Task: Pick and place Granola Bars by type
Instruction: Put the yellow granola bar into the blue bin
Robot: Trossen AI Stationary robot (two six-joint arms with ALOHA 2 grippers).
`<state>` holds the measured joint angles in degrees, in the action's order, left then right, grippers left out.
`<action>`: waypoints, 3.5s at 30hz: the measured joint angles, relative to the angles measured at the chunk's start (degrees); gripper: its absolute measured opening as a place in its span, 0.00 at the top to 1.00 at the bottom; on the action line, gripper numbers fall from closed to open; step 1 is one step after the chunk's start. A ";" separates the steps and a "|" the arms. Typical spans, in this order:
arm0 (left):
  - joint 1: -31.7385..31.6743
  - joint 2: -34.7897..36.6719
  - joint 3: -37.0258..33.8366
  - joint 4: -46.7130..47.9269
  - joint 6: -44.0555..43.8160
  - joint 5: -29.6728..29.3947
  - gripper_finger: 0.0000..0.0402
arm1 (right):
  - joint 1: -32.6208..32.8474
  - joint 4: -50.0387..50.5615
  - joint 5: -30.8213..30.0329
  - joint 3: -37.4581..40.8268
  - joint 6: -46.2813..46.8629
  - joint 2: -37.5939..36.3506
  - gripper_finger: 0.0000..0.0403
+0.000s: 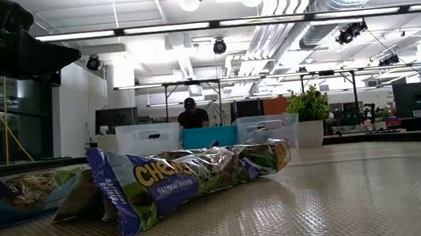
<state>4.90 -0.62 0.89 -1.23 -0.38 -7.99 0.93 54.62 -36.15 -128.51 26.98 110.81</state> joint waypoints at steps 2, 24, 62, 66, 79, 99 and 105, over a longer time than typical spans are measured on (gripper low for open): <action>-0.01 0.00 0.00 0.00 0.02 0.00 1.00 | -1.83 -0.63 -0.46 0.00 0.06 0.28 0.90; -0.01 0.00 0.00 0.01 0.00 0.00 1.00 | -22.83 -10.60 14.65 0.00 9.20 13.11 0.91; -0.02 0.00 0.00 0.02 0.00 0.00 1.00 | -29.94 5.65 27.20 0.00 20.40 26.09 0.89; -0.01 0.01 0.00 0.01 0.02 0.00 1.00 | -29.94 5.54 27.28 0.00 19.91 26.09 0.87; 0.00 0.02 0.00 0.00 0.02 0.00 1.00 | -29.94 5.77 27.57 0.00 19.47 26.04 0.85; -0.01 0.00 0.02 0.01 0.02 0.00 1.00 | -29.90 5.91 28.20 0.00 18.91 26.02 0.71; -0.02 0.00 0.00 0.00 0.00 0.00 1.00 | -29.88 2.15 32.58 0.00 12.91 25.88 0.70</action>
<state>4.89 -0.62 0.89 -1.23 -0.38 -7.99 -28.95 56.77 -3.57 -128.51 39.89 136.69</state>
